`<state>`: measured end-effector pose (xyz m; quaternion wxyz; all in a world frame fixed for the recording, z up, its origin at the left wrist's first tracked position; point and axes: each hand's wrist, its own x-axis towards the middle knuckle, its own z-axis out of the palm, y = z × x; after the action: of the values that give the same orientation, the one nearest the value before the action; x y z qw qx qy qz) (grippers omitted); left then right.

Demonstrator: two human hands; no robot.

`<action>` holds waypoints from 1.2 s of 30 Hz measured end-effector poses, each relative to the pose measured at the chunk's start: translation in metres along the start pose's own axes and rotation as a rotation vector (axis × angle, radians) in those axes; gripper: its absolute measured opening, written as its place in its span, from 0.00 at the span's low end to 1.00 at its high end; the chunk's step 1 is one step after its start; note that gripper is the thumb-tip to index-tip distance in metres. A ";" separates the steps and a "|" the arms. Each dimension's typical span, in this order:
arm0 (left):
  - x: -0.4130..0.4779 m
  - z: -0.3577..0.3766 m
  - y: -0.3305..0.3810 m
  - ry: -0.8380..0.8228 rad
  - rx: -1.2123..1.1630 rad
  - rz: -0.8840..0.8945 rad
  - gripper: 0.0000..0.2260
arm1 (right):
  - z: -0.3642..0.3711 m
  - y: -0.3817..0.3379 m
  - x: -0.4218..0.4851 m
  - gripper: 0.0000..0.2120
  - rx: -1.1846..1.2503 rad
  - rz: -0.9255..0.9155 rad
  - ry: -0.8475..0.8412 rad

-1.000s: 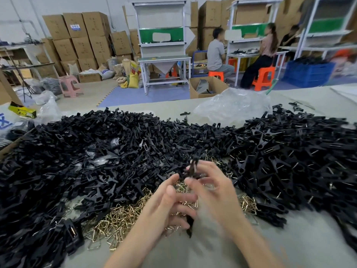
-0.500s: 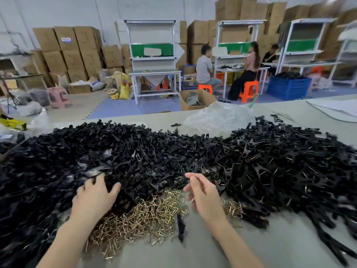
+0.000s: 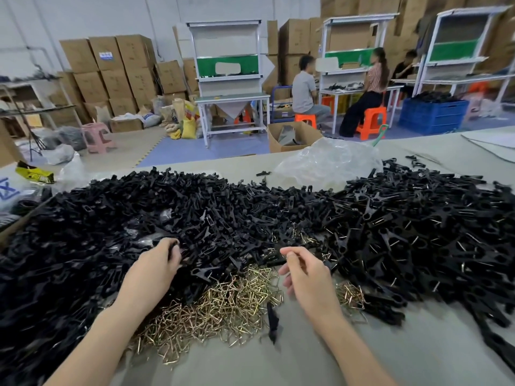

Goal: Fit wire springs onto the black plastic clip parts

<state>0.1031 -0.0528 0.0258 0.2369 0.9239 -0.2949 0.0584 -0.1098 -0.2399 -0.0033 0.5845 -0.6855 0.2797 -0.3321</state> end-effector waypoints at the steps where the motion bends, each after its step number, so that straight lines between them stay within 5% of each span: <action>1: -0.002 -0.004 0.002 0.061 -0.068 -0.004 0.14 | 0.000 0.000 0.000 0.11 -0.002 -0.003 -0.002; 18: 0.001 -0.025 0.021 0.378 0.016 0.099 0.12 | -0.004 0.005 0.004 0.11 0.045 0.015 -0.055; 27: 0.001 -0.020 0.018 0.108 -0.379 -0.066 0.09 | -0.005 0.005 0.005 0.12 0.081 0.023 -0.058; 33: 0.012 -0.024 0.025 0.096 -1.172 -0.315 0.05 | -0.005 0.005 0.004 0.12 0.080 0.027 -0.065; 36: 0.011 -0.026 0.016 0.066 -1.314 -0.322 0.03 | -0.005 0.004 0.004 0.12 0.079 0.032 -0.071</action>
<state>0.1032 -0.0578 0.0576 0.7638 0.6183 -0.1205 -0.1408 -0.1109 -0.2468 -0.0063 0.6259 -0.6686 0.2563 -0.3090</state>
